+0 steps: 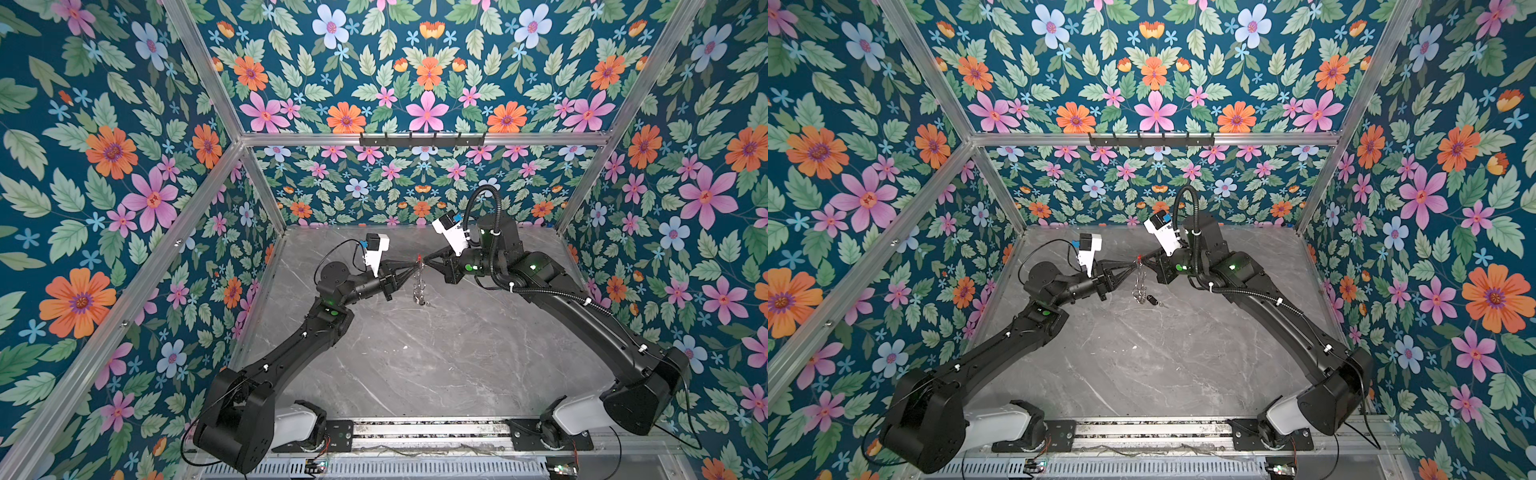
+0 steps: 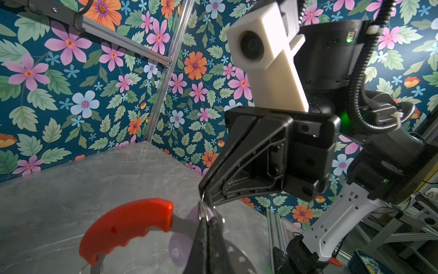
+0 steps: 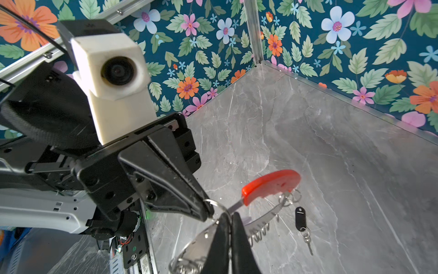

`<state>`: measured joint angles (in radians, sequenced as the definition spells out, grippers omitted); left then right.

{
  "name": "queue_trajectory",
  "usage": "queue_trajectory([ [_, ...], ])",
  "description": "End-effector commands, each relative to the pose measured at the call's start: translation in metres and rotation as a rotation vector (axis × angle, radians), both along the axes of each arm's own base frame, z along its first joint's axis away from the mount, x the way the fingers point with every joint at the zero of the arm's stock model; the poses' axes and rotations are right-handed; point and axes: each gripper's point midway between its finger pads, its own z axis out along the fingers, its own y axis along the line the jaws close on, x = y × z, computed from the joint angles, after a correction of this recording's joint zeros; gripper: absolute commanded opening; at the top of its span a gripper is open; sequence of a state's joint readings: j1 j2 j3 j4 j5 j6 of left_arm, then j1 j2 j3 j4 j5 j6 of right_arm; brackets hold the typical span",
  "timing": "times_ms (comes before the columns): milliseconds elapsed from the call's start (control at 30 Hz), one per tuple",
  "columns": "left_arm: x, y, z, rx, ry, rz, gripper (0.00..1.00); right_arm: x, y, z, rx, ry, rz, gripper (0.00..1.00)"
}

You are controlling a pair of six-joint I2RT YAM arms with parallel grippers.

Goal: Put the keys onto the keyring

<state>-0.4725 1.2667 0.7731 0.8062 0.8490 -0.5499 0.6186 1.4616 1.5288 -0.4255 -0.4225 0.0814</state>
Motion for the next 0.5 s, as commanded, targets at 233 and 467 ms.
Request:
queue_trajectory([
  [233, -0.01, 0.0, 0.015, -0.015, -0.085, -0.032, 0.0, 0.006, -0.007, 0.004, -0.001, -0.016, -0.06, 0.0],
  [467, -0.004, -0.004, 0.003, 0.077, -0.088, -0.02, 0.0, 0.005, -0.028, 0.012, -0.064, -0.086, -0.067, 0.0],
])
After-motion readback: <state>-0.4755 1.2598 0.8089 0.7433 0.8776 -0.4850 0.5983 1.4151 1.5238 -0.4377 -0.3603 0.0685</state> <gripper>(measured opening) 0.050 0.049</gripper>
